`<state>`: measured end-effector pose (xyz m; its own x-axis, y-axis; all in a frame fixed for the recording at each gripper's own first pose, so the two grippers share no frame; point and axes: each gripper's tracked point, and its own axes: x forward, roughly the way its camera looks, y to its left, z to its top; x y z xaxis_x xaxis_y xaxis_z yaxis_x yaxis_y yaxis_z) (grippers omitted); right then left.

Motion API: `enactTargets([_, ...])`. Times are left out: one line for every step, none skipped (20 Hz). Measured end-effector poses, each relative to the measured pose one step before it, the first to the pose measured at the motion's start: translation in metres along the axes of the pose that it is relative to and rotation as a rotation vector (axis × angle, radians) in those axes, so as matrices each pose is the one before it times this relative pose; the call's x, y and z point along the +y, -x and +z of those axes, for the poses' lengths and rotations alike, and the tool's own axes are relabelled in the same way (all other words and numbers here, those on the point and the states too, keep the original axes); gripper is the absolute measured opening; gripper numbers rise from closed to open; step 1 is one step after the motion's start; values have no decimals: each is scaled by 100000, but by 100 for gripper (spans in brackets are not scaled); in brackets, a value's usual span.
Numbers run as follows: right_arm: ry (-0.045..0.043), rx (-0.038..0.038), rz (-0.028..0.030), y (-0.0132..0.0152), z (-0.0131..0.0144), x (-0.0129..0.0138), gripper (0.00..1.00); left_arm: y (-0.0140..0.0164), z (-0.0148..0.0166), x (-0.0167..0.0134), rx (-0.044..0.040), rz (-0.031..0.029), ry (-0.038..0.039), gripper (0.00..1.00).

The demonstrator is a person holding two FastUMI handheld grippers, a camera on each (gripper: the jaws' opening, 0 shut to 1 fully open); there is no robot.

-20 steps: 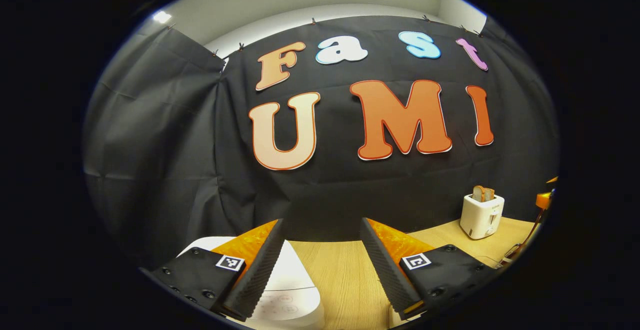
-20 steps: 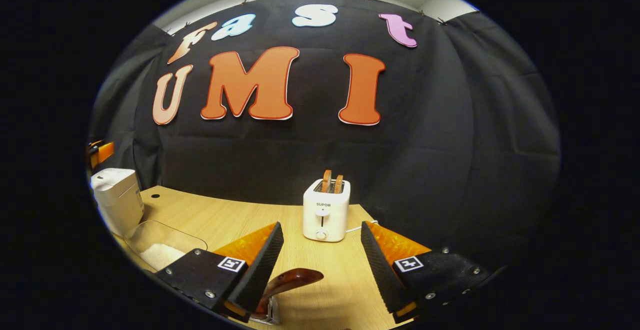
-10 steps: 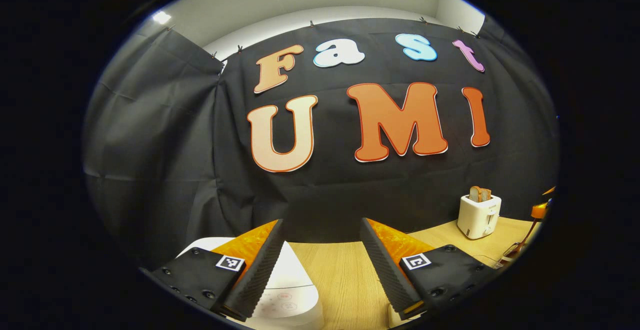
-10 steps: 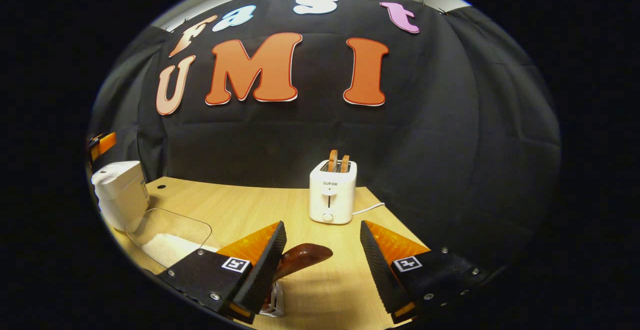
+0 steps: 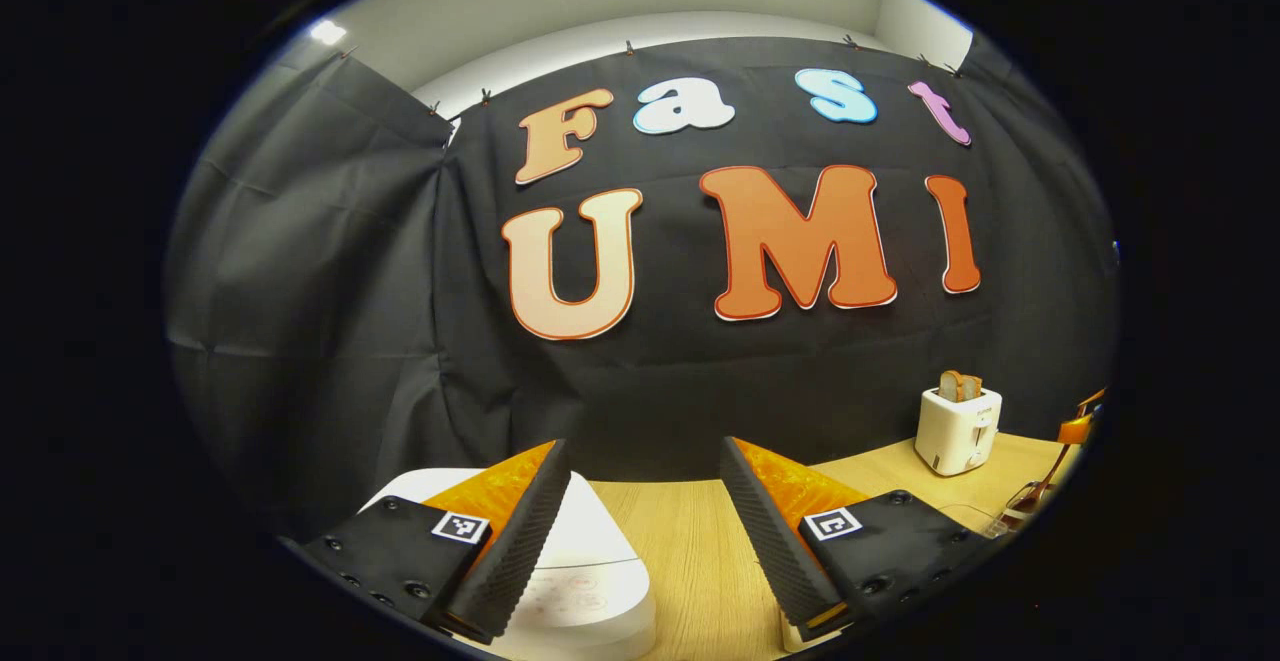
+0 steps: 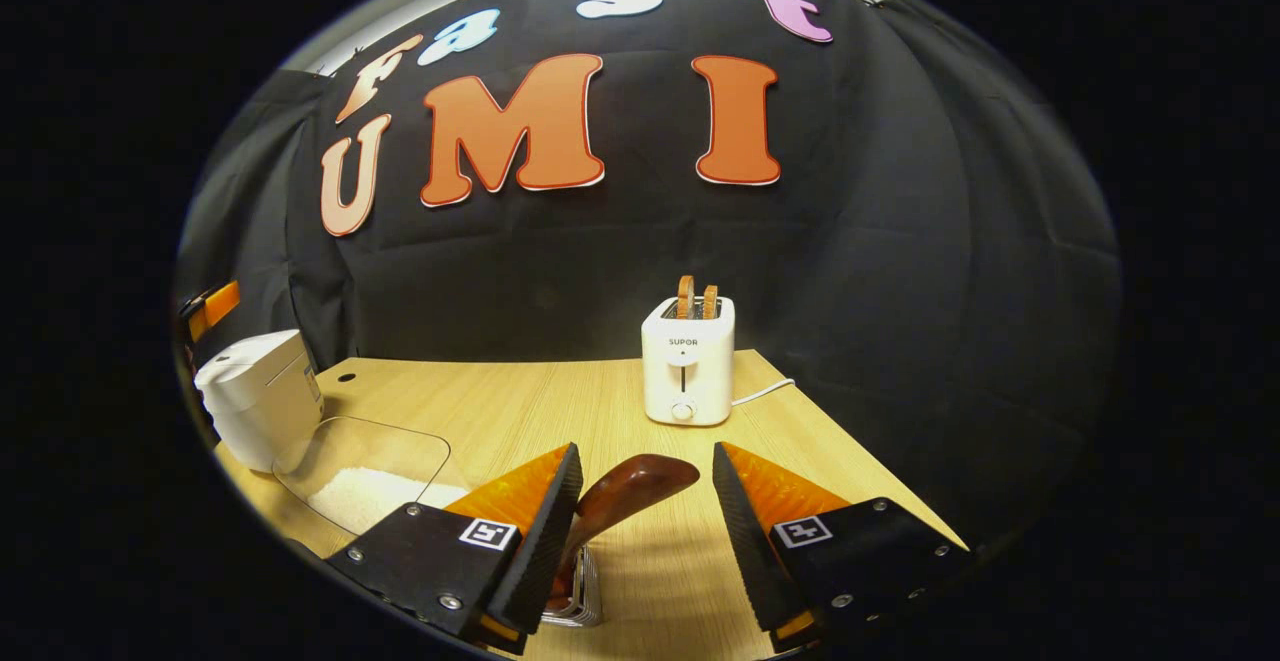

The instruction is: Close the left gripper, press the button to open the rice cooker; take a wooden spoon from the chopstick holder with the right hand, scoop a spoonful of rice and pour it into the rice cooker, then put the wooden spoon back into the chopstick holder.

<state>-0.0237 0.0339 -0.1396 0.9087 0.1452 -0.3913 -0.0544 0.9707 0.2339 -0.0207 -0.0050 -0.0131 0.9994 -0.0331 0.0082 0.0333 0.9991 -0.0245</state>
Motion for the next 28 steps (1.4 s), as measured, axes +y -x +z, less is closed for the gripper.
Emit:
enactTargets([377, 101, -60, -7, -12, 3, 78, 68, -108, 304, 237, 694, 96, 94])
enactTargets([265, 63, -155, 64, -133, -38, 78, 173, 17, 294, -58, 558, 4, 94])
enactTargets([93, 25, -142, 42, 47, -7, 78, 108, -45, 301, -27, 758, -324, 98])
enactTargets([-33, -111, -204, 47, -44, 10, 78, 100, -69, 414, 152, 921, -528, 94])
enactTargets([-117, -27, -48, 67, -51, 18, 78, -111, -264, 561, 1007, 1465, -258, 98])
enactTargets([-297, -55, -155, -70, 32, -49, 78, 75, -266, 460, 488, 995, -111, 94])
enactTargets([-304, 81, 32, -53, 1, 57, 78, -188, -84, 656, 398, 2909, -361, 94])
enactTargets([-57, -29, -135, 51, -10, 22, 78, -122, -209, 742, 540, 2204, -1285, 88])
enactTargets([-84, -5, 10, 9, -23, 14, 78, -270, -64, 595, -16, 2717, -414, 71])
enactTargets([239, -23, -169, -43, -39, -53, 78, -139, -117, 613, 1047, 1374, 274, 54])
enactTargets([-46, -213, -169, -17, 80, -67, 78, -246, -111, 507, 617, 1649, 923, 37])
enactTargets([-103, -15, -152, 29, -26, 44, 78, -259, -119, 582, 692, 1303, 913, 20])
enactTargets([-432, -287, -198, 2, -4, -46, 78, -290, -207, 269, 1071, 193, -20, 16])
enactTargets([-507, 118, 62, 29, -33, 49, 78, -357, -151, 311, 940, 350, -850, 5])
enactTargets([-284, 50, -141, 39, -49, -30, 78, 88, -819, 214, 3600, -456, -877, 2])
enactTargets([-283, -147, 61, -27, -62, 11, 78, -699, -809, -156, 4040, -1870, 734, 4])
enactTargets([55, 4, -70, 121, -37, -3, 78, -25, -657, 88, 3796, -345, 1498, 4])
enactTargets([-109, -230, -65, 9, 19, -14, 78, -173, -799, 167, 4112, -115, 1217, 4])
enactTargets([245, 88, 74, 9, -8, 66, 78, 98, -549, 349, 3050, 451, 1206, 4])
enactTargets([280, -148, -1, -26, -55, 52, 78, -287, -345, 339, 2549, 960, 770, 4])
enactTargets([185, 171, 163, -46, -16, 30, 78, -92, -246, 489, 2082, 886, 1357, 4])
enactTargets([129, 172, -96, -27, -103, 34, 78, -78, 75, 584, 1918, 236, 2131, 4])
enactTargets([162, 197, 178, 33, -19, 21, 78, 14, -99, 879, 2200, 608, 2051, 4])
enactTargets([281, 92, 6, -49, -50, -13, 78, -39, 7, 686, 1333, 278, 1562, 4])
enactTargets([-110, -121, 267, -120, -10, 39, 78, 110, -296, 488, 1863, 690, 236, 4])
enactTargets([20, 211, 165, 107, -58, -2, 78, -106, -113, 280, 1743, 743, -87, 4])
enactTargets([-476, -46, 280, -26, -29, 51, 78, -307, -308, 21, 2477, -179, -570, 4])
enactTargets([-461, 141, 287, -88, -42, -33, 78, -282, -379, 9, 2348, -149, -362, 4])
